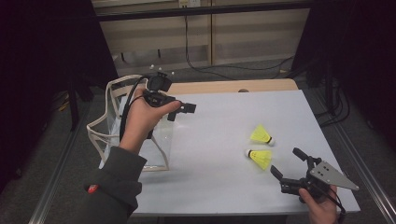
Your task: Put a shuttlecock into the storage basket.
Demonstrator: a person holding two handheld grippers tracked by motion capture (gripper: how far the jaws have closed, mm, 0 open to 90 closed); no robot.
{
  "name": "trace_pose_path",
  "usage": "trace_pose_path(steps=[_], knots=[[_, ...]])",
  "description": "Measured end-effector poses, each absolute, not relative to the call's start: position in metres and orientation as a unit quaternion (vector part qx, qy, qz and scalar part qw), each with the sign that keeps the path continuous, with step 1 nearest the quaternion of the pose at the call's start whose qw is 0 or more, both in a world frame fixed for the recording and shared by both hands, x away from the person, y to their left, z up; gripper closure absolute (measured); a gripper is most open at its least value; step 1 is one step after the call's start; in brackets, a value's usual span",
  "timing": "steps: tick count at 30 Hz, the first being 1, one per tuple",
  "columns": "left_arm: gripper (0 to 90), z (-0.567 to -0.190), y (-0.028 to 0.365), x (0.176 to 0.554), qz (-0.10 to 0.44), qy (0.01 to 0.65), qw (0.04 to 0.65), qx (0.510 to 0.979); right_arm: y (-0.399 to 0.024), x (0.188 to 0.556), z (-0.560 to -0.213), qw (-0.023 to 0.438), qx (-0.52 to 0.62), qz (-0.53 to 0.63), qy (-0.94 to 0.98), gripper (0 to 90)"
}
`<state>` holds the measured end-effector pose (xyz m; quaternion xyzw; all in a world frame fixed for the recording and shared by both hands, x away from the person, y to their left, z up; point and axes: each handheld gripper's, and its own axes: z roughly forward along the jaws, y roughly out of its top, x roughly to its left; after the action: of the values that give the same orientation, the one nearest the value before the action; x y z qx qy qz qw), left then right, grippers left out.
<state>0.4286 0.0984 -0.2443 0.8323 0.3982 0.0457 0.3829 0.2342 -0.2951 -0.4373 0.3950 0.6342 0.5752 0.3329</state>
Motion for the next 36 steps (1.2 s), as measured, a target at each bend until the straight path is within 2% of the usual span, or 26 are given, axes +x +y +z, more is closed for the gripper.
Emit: trace_pose_path(steps=[36], knots=[[10.4,-0.275,0.052,0.420,0.021,0.351,0.394,0.849,-0.297,0.234,-0.438,0.334,0.397,0.573,0.635,1.8]])
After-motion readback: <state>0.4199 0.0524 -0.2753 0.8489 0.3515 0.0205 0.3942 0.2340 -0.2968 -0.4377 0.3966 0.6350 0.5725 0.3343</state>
